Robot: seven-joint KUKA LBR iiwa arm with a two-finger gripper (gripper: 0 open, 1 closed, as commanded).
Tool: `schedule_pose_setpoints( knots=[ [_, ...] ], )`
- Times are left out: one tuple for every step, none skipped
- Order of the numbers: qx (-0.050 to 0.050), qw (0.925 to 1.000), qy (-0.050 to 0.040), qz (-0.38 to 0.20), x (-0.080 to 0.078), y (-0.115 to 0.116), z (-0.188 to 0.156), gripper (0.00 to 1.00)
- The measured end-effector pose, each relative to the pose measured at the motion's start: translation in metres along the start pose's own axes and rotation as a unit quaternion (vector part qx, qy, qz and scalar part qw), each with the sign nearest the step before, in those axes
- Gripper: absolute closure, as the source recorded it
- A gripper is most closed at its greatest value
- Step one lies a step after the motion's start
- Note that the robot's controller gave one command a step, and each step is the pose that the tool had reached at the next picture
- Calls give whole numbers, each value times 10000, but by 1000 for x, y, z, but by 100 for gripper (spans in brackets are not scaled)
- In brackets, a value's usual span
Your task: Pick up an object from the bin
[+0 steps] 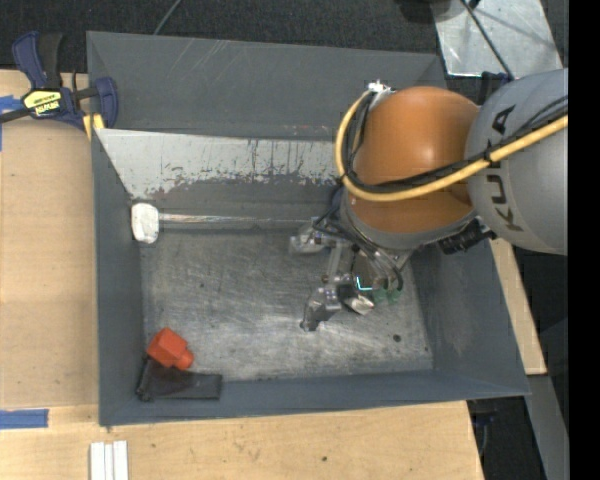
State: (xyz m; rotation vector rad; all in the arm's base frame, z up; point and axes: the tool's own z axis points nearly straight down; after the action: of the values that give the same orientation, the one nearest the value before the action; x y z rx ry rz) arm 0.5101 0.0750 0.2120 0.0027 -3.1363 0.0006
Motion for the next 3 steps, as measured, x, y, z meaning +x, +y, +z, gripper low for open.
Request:
schedule_pose_setpoints(
  knots=[
    [-12, 9994, -75, -325, 18, -55, 142, 0],
    [22, 9782, -58, -2076, -39, -149, 111, 0],
    [11, 9352, -40, -3542, -74, -127, 100, 0]
  ],
)
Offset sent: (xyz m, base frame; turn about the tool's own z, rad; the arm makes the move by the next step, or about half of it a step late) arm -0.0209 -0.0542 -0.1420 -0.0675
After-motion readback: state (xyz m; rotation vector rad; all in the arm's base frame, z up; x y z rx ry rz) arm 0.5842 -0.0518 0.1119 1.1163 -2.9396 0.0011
